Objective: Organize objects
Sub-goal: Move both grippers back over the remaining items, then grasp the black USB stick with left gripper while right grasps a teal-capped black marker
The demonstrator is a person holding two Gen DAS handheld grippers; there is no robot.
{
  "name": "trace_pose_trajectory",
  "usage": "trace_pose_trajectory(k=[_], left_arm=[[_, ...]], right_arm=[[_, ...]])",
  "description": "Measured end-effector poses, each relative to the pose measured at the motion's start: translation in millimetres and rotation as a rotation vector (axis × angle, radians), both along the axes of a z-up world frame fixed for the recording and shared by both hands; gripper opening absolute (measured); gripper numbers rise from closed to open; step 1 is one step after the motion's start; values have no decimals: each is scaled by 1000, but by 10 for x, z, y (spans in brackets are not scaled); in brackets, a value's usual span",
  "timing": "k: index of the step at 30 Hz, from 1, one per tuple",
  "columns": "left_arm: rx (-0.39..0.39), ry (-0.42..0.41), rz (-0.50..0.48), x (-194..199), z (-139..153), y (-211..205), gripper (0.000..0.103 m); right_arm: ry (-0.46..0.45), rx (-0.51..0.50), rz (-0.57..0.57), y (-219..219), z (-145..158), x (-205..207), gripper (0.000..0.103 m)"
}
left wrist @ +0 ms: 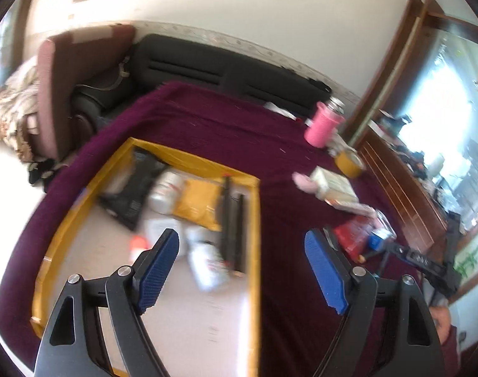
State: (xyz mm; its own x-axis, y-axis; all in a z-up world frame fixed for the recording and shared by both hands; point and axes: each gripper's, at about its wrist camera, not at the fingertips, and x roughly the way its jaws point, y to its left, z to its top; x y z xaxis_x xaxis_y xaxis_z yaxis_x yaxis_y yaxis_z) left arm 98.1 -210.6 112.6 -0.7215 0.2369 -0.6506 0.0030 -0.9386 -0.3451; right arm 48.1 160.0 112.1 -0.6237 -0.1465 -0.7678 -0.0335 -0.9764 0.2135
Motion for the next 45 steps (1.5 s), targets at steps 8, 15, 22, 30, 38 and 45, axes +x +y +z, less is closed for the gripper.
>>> trace_pose_trajectory(k=[8,15,22,30,38,45], left_arm=[[-42,-54,-116,-3,-114,690,78],[-85,-39,-97,178,-41,665,78],[-63,-60,-75,201,-105,506,78],[-28,-72,-98,161,-207,546,78],[-164,-108,-199,-193,-460,1037,78],[-407,-140,-302,-790,-873,1757,77]], right_arm=[[-10,-199,-16,500,-2,-373,71],[-108,-255,246,-279,-202,-841,71],[-170,-19,378,-1060,-519,-804,70],[-262,-204,541,-1055,-631,-546,31],[-139,-224,369,-111,-332,-115,51],[-110,-253,106,769,-352,-22,51]])
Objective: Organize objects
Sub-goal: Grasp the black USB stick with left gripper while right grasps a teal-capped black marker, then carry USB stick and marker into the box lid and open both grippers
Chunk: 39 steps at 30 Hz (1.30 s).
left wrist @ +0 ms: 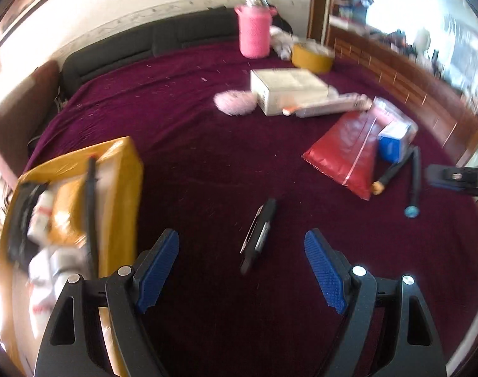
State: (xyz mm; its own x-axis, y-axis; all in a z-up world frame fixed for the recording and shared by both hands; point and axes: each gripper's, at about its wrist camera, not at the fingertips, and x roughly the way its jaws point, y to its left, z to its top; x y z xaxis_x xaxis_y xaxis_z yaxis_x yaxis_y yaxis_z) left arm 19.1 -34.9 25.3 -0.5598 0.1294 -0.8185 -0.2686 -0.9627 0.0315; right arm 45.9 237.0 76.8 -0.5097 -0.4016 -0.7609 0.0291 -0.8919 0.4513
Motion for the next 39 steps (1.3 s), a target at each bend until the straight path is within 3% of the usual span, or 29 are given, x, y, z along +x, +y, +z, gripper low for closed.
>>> trace_pose_trajectory(k=[2,4,5,6,7,8,11,16,19,21,22,32,39], left_arm=[[-31,-37,0,-124,-129,103,75],[-21,-54,-8,-173,-212,162,63],[5,-50,-7,-167,-200,163,51],[8,-51,-12,-150,-185,179,30],[14,-51,-20,-111,-162,187,16],[17,-62,-35,-75,-153,205,12],[13,-60,-46,71,-119,193,12],[103,-87,-22,177,-147,92,12],[104,-62,-26,222,-147,126,12],[158,-72,-24,229,-103,87,12],[177,-63,-20,255,-65,60,12],[369,52,27,764,459,-562,12],[380,103,205,1029,591,-1487,12]], right_arm=[[-20,28,-49,95,-50,-16,51],[-35,70,-72,143,-81,-41,51],[-40,87,-77,130,-93,-63,51],[-42,101,-80,121,-99,-85,51],[-48,120,-90,89,-108,-112,51],[-51,135,-101,53,-125,-127,51],[-43,243,-140,-88,-164,-210,51],[9,399,-172,-278,-255,-262,51],[42,433,-184,-276,-265,-208,33],[35,371,-190,-159,-237,-142,14],[21,326,-190,-81,-232,-117,13],[-15,15,-180,294,-183,347,12],[38,-147,-81,40,116,553,12]])
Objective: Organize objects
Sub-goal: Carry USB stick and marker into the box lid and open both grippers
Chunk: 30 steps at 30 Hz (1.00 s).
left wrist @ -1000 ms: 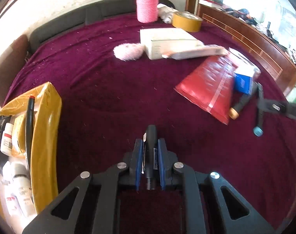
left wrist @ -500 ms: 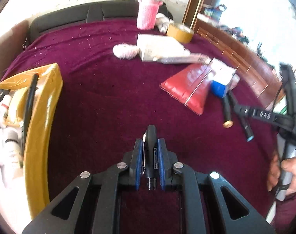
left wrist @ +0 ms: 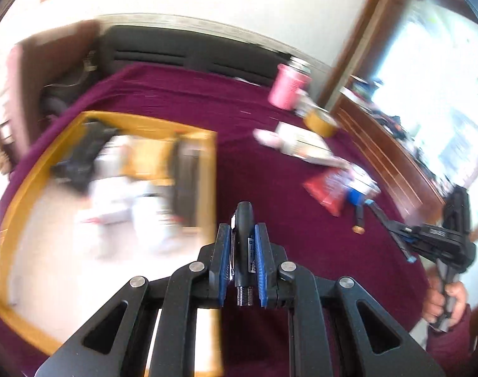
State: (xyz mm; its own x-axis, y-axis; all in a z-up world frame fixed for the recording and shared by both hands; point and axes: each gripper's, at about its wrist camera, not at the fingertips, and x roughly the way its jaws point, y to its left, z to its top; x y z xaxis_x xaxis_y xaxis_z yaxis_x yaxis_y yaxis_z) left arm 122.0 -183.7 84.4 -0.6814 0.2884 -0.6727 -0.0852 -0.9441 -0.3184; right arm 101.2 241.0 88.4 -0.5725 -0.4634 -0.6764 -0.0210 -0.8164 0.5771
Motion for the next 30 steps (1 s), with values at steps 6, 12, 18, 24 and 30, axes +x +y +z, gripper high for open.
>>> trace_pose_trajectory(k=[6,12,18,24,30], left_arm=[[2,-92,163,61,-192,-779,12],[-96,-166,198,-70,-377,-1135,13],[-187,-236,212,-488,-532,-1413,13],[-201,-266,238,-697,-632,-1557,13],[-149,-244,261,-624,-606,-1632,22]], right_arm=[[-24,-200,173,-605,46,-128,12],[-57,-275,352,-1599,132,-290,13],[-117,-237,451,-2592,84,-523,13],[-174,-149,493,-3379,-95,-663,13],[-151,16,475,-3734,-185,-627,13]])
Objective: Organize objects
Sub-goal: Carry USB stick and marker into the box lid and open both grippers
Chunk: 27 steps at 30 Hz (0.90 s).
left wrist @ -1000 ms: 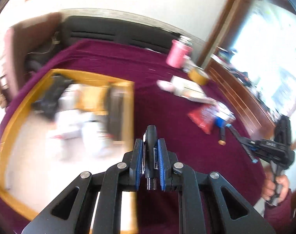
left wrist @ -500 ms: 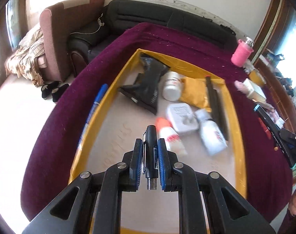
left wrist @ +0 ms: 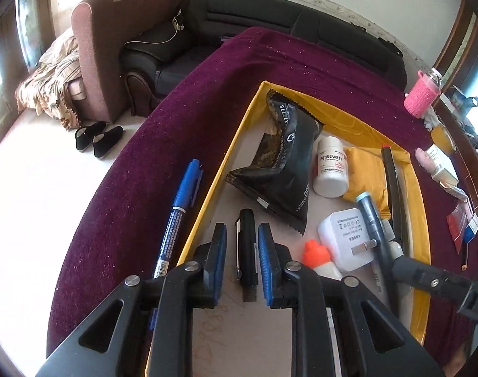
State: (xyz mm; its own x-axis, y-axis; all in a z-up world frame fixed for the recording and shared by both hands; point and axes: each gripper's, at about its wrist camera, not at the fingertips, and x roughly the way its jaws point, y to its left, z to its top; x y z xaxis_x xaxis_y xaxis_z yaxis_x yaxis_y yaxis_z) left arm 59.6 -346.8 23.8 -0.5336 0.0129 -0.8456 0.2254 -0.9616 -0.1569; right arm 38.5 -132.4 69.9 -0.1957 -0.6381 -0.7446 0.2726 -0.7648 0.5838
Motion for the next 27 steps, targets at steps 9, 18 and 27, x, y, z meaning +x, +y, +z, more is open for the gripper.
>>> trace_pose_trajectory(k=[9,18,27], left_arm=[[-93,30,-76,17,1,303,66],[57,89,3,190,175,173,66],[-83,232,143,651,697,512,72]], right_arm=[[157,152,-2,-264,20,333,34],[289,230,-111,67,270,344,44],[399,270,-226,337,445,262,56]])
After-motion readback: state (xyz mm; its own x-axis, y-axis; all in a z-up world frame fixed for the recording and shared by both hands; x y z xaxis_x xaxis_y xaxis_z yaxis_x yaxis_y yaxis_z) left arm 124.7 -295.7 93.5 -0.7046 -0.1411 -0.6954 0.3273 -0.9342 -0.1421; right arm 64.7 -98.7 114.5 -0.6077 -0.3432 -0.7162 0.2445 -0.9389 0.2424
